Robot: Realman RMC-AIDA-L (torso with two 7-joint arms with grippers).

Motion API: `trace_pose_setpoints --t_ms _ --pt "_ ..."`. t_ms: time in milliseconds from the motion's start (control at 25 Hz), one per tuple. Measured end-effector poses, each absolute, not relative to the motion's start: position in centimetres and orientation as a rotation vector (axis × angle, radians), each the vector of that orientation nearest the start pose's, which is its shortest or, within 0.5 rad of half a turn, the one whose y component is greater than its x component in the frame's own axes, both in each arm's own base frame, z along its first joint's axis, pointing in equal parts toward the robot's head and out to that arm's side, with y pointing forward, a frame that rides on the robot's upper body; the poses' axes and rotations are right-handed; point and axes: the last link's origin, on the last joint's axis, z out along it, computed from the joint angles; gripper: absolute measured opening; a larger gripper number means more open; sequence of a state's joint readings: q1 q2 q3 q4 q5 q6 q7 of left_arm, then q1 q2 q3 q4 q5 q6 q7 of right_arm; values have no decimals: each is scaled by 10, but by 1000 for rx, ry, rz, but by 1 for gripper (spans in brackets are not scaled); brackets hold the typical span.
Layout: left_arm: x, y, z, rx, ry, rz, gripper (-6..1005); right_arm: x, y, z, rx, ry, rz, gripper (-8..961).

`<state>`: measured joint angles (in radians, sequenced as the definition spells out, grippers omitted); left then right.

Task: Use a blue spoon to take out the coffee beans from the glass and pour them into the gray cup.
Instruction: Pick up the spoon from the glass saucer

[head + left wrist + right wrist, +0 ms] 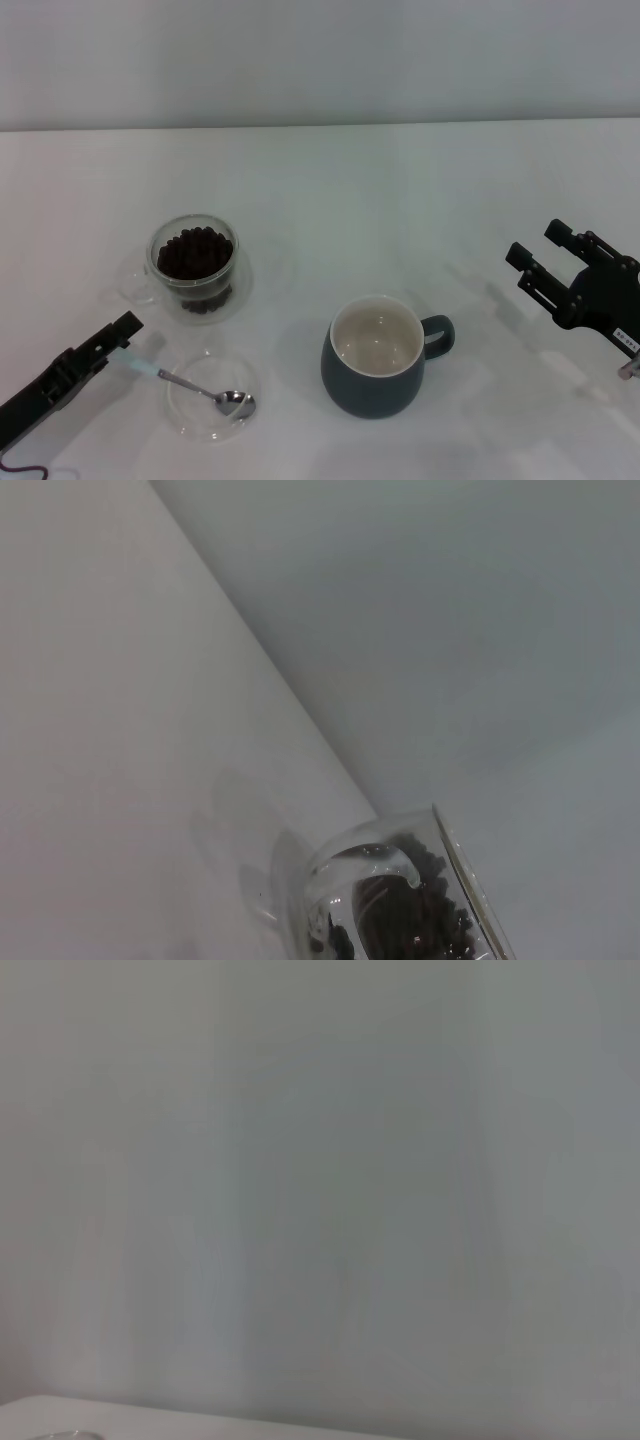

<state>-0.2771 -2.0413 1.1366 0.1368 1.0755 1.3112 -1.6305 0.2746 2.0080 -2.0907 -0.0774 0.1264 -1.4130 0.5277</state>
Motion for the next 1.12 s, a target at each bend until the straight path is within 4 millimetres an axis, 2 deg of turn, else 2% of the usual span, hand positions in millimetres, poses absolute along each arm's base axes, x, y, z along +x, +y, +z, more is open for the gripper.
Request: trace_pose_setpoints --t_ms 40,120,800,1120 --pt "-353 247 -44 -1786 -1784 -1177 773 350 251 -19 -1975 618 864 664" --pt "-352 247 -44 -1787 -1784 -1177 523 350 251 -19 -1976 619 863 664" --pt "-358 247 -45 -1769 -1797 -1136 151 347 259 -23 -1989 616 852 664" --pt "-358 248 -44 -1771 -1787 -1135 134 347 259 -24 -1994 620 842 664"
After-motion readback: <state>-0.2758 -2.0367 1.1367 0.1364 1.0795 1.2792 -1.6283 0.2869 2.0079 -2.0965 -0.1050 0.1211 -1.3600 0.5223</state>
